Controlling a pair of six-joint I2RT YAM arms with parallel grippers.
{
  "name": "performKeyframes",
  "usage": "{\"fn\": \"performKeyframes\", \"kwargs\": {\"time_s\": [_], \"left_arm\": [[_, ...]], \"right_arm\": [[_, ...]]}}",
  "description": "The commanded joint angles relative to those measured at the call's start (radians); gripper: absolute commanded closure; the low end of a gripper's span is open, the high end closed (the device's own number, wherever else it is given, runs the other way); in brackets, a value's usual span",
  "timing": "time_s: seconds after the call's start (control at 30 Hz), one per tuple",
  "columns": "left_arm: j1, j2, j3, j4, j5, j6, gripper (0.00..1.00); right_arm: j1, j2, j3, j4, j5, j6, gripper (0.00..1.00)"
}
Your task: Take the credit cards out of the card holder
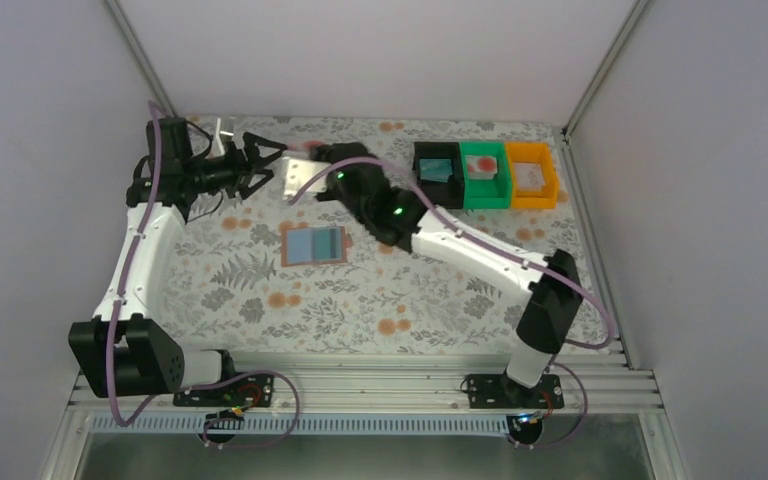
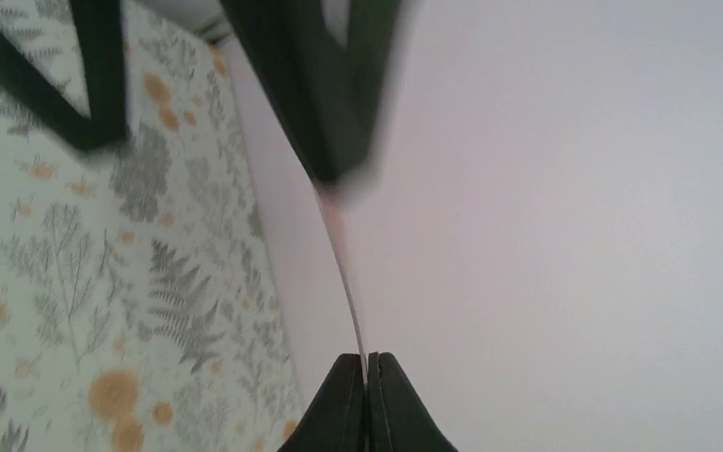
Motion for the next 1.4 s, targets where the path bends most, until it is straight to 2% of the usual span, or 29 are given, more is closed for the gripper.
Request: {"fn": "performKeyframes", "kwargs": {"time_s": [0.0, 0.13, 0.27, 0.43, 0.6, 0.93, 1.37], "left_arm": [[0.035, -0.018, -0.028, -0.054, -0.146, 0.126, 0.0], [0.085, -0.005, -0.101, 0.007, -0.149, 0.171, 0.0], [0.14, 0.036, -0.185, 0.078, -0.126, 0.216, 0.0], [0.165, 0.057, -0.215, 0.089, -0.142, 0.313, 0.0], [0.186, 0.084, -0.208, 0.103, -0.109, 0.367, 0.0], [0.19, 0.105, -0.183, 0.102, -0.136, 0.44, 0.0], [0.203, 0.116, -0.167, 0.097, -0.195, 0.48, 0.0]], "right_arm": [[-0.192, -0.171, -0.053, -0.161, -0.16, 0.11, 0.96], [-0.406, -0.301, -0.26, -0.216, -0.377, -0.101, 0.96], [-0.643, -0.332, -0.381, -0.136, -0.436, -0.171, 0.96], [-0.809, -0.34, -0.514, -0.054, -0.529, -0.3, 0.96], [-0.939, -0.239, -0.559, 0.046, -0.557, -0.333, 0.96], [-1.016, 0.04, -0.414, 0.08, -0.54, -0.45, 0.96], [-1.009, 0.205, -0.286, 0.085, -0.579, -0.652, 0.96]]}}
